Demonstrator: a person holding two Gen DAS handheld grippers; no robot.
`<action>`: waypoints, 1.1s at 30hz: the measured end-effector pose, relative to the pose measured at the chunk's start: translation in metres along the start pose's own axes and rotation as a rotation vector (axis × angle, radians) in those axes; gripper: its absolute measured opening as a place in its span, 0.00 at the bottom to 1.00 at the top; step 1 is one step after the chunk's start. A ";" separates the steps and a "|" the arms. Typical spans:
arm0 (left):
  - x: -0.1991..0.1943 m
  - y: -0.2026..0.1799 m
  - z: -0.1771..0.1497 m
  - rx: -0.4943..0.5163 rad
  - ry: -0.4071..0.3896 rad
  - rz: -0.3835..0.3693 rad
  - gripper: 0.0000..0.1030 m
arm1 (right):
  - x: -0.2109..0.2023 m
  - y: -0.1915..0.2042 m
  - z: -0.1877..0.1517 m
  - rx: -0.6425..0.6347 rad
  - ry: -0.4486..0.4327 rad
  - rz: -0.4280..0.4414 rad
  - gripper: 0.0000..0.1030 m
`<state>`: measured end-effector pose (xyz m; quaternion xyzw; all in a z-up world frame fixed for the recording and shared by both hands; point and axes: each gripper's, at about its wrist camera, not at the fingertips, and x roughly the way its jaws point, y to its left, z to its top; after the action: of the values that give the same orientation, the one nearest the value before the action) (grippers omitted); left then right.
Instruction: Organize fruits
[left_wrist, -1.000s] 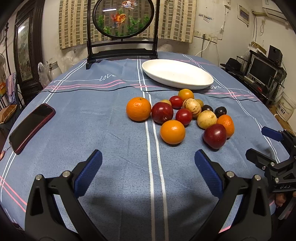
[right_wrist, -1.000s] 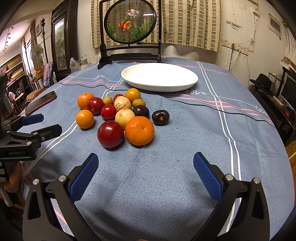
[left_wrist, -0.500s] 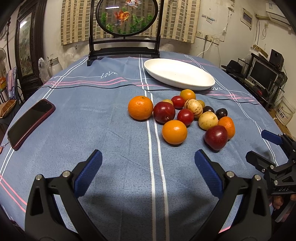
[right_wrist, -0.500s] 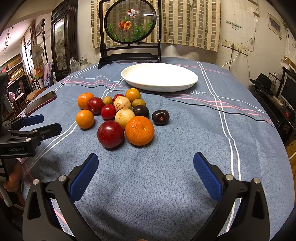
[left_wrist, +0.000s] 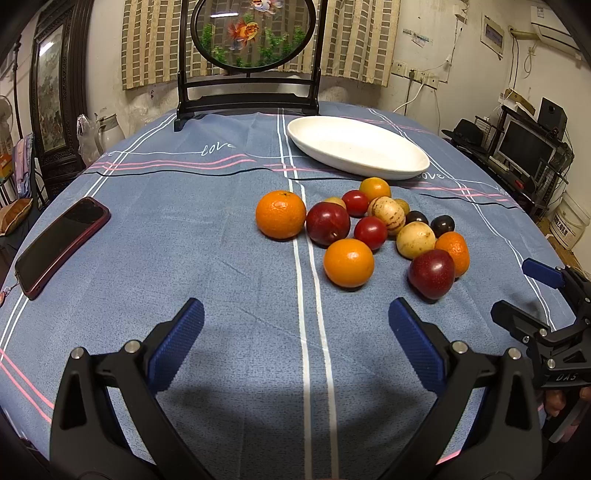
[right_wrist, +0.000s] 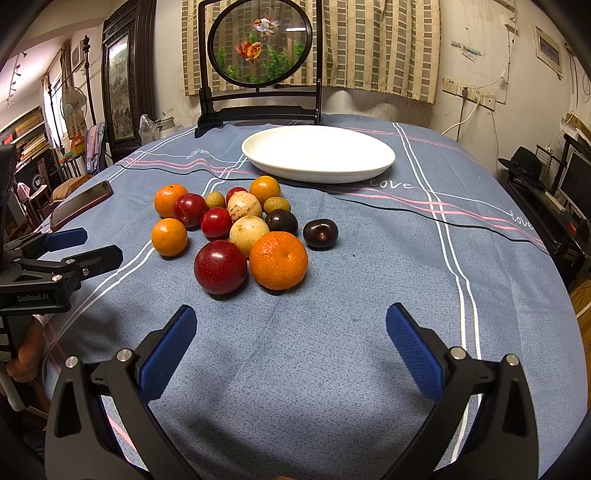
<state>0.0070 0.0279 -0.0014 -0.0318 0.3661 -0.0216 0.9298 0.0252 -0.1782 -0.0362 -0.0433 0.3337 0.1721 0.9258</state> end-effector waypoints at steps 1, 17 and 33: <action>0.000 0.000 0.000 -0.001 0.001 0.000 0.98 | 0.000 0.000 0.000 0.000 0.000 0.000 0.99; -0.002 0.002 -0.002 -0.013 -0.004 -0.024 0.98 | 0.013 0.006 0.006 -0.003 0.050 0.107 0.68; 0.004 0.006 0.001 -0.047 0.035 -0.065 0.98 | 0.071 0.000 0.040 -0.022 0.217 0.103 0.44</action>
<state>0.0111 0.0335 -0.0038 -0.0652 0.3815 -0.0438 0.9210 0.1001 -0.1499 -0.0497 -0.0546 0.4316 0.2175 0.8737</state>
